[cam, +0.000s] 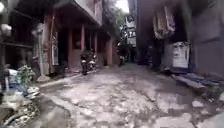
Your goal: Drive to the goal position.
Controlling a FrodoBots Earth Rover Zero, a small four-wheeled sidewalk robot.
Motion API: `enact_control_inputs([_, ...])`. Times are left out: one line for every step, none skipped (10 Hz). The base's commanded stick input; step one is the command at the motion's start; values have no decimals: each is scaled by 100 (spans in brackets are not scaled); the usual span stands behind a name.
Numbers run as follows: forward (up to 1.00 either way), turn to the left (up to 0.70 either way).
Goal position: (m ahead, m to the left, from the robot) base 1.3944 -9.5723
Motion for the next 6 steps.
enact_control_inputs([100, 14])
enact_control_inputs([100, 13])
enact_control_inputs([100, 8])
enact_control_inputs([100, 23])
enact_control_inputs([100, 7])
enact_control_inputs([100, 27])
